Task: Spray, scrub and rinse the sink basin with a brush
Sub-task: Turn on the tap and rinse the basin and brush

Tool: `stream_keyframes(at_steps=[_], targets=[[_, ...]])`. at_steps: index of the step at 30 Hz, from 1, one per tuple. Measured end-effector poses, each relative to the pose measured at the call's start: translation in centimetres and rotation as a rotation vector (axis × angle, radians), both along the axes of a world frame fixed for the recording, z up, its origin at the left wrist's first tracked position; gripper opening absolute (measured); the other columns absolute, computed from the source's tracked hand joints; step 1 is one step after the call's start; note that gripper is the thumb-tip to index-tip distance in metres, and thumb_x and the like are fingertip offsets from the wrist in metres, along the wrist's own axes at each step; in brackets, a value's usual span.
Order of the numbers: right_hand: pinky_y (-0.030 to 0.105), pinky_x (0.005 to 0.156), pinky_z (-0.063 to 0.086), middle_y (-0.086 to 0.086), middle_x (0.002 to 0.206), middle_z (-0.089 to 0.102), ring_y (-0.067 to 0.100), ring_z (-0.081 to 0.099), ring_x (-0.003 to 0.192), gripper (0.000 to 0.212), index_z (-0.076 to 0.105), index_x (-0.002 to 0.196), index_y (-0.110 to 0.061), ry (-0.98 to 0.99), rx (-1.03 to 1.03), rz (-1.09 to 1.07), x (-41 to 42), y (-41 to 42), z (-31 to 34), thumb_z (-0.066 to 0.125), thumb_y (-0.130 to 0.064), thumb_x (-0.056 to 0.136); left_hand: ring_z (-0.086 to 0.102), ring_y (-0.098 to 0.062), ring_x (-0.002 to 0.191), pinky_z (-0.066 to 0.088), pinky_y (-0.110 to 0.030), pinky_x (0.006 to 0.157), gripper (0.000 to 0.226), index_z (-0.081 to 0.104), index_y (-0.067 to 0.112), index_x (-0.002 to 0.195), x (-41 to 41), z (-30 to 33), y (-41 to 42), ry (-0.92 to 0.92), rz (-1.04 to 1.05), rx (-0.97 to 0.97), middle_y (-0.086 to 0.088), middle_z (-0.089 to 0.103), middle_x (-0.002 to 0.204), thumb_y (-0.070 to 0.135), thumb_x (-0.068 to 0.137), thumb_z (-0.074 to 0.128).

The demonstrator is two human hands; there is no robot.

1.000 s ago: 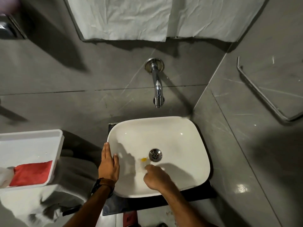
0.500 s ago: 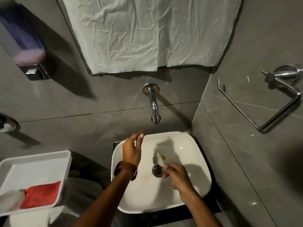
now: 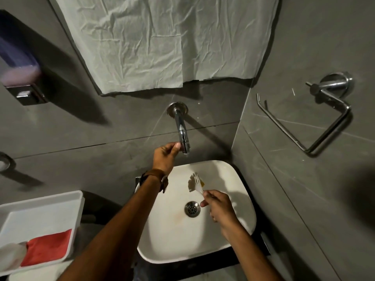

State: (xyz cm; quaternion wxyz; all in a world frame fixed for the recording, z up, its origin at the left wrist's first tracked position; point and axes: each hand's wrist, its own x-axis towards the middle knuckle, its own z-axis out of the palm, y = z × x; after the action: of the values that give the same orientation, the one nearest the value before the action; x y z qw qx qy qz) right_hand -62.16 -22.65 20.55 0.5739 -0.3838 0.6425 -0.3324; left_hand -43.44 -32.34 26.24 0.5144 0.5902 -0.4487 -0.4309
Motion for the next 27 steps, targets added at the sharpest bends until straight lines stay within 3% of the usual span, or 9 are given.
stream_keyframes(at_steps=[3,6,10,14,18,21,27], targets=[[0.018,0.039,0.031,0.005,0.077,0.075,0.003,0.042,0.038,0.014,0.073,0.097,-0.018,0.002,0.007,0.017,0.6,-0.6,0.1,0.060,-0.023,0.101,0.067,0.007,0.081,0.050,-0.034,0.099,0.013,0.074,0.018,0.092,0.5,0.8,-0.4,-0.049,-0.029,0.000,0.009,0.074,0.090,0.013,0.094,0.062],[0.016,0.039,0.031,0.003,0.074,0.075,-0.003,0.044,0.033,0.013,0.073,0.092,-0.021,0.019,-0.013,0.023,1.1,-1.8,0.2,0.062,-0.024,0.100,0.071,-0.014,0.094,0.054,-0.041,0.098,0.007,0.074,0.013,0.095,0.6,1.3,-0.5,-0.084,0.042,-0.033,-0.002,0.076,0.095,0.012,0.089,0.069],[0.023,0.052,0.034,-0.001,0.070,0.077,-0.005,0.047,0.036,0.013,0.074,0.090,-0.023,0.093,-0.063,0.035,1.4,-3.5,0.6,0.063,-0.027,0.097,0.070,-0.005,0.088,0.059,-0.037,0.086,0.028,0.078,0.024,0.095,0.5,1.6,-0.1,-0.277,0.093,-0.016,0.011,0.076,0.089,0.047,0.081,0.071],[0.023,0.054,0.035,-0.003,0.068,0.076,-0.005,0.048,0.037,0.013,0.075,0.088,-0.022,0.103,-0.110,0.043,1.4,-4.4,1.2,0.065,-0.026,0.096,0.068,0.002,0.082,0.059,-0.026,0.075,0.055,0.077,0.031,0.093,0.4,2.9,0.3,-0.484,0.068,-0.019,0.018,0.073,0.084,0.078,0.064,0.069],[0.025,0.061,0.042,-0.003,0.070,0.077,-0.002,0.056,0.053,0.013,0.076,0.091,-0.023,0.106,-0.143,0.053,1.2,-4.4,1.5,0.065,-0.028,0.096,0.069,-0.004,0.081,0.061,-0.032,0.071,0.060,0.078,0.029,0.093,0.1,3.8,0.1,-0.635,0.078,0.022,0.013,0.076,0.086,0.078,0.060,0.071],[0.028,0.066,0.046,-0.002,0.073,0.078,0.012,0.068,0.072,0.010,0.077,0.091,-0.025,0.103,-0.174,0.064,1.1,-4.4,1.8,0.068,-0.027,0.094,0.068,-0.007,0.076,0.061,-0.034,0.069,0.057,0.077,0.029,0.090,-0.4,4.2,0.0,-0.678,0.110,0.050,0.012,0.075,0.082,0.078,0.060,0.071],[0.031,0.074,0.051,0.001,0.076,0.079,0.023,0.075,0.083,0.010,0.076,0.082,-0.029,0.085,-0.219,0.079,0.5,-4.4,2.1,0.077,-0.021,0.088,0.067,-0.005,0.070,0.062,-0.036,0.069,0.035,0.076,0.029,0.077,-0.4,4.4,-0.5,-0.571,0.091,0.076,0.013,0.072,0.069,0.060,0.064,0.081]])
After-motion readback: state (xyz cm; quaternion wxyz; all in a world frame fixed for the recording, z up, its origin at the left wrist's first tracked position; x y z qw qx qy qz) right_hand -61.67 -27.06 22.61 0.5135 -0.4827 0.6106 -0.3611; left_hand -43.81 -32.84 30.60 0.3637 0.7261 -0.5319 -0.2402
